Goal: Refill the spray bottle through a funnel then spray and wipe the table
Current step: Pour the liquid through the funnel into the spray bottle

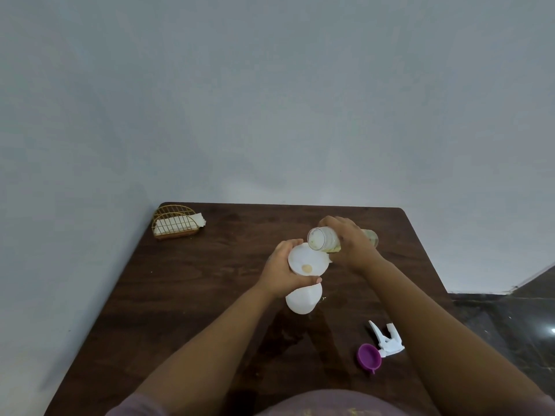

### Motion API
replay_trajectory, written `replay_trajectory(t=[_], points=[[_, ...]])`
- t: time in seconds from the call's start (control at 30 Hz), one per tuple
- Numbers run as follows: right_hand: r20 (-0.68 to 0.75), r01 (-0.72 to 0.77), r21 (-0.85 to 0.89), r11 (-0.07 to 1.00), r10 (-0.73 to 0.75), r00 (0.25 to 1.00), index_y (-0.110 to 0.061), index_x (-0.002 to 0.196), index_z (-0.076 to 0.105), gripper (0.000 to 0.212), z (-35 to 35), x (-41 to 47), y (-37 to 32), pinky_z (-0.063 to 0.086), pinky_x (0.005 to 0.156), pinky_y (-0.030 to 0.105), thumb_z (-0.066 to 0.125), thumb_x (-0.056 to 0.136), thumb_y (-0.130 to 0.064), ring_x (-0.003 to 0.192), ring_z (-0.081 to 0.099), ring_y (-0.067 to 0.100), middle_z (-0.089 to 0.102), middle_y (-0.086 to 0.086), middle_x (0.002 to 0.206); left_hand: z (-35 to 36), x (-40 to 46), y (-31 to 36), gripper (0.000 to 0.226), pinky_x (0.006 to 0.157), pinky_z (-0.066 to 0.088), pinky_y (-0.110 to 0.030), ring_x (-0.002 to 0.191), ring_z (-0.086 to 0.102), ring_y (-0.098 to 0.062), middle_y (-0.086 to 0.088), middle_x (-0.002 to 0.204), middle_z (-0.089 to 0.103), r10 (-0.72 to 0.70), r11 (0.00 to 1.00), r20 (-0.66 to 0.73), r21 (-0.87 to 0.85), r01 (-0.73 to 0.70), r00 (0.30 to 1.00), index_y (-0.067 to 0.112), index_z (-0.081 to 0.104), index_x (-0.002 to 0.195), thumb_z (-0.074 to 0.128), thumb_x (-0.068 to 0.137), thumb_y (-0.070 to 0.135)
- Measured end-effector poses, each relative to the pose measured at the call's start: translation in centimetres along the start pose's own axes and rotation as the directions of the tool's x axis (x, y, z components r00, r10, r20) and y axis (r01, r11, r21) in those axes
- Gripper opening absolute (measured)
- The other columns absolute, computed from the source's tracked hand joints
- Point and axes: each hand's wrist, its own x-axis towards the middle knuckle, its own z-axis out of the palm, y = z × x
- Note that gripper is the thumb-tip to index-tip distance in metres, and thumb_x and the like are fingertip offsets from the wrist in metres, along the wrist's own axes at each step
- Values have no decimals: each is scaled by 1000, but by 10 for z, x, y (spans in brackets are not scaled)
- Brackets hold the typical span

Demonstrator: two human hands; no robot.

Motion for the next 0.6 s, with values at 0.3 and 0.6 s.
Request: replay_trajectory(t=[0.3,0.6], points=[[18,5,-25,1000,-4,1000,-19,108,56,52,-1,1,-3,44,75,33,80,63,-10,94,51,21,58,-1,100,2,1,-1,83,91,56,-39,111,55,-14,9,125,51,9,1000,-4,4,-9,1000,30,47,129,89,58,42],[16,20,-50,999,-19,1000,-20,103,57,47,1,4,-3,47,77,37,80,63,-11,91,52,20,59,-2,97,1,2,-2,83,91,55,-37,110,55,-12,11,125,50,14,1000,7,13,-14,1000,31,46,128,89,59,43]])
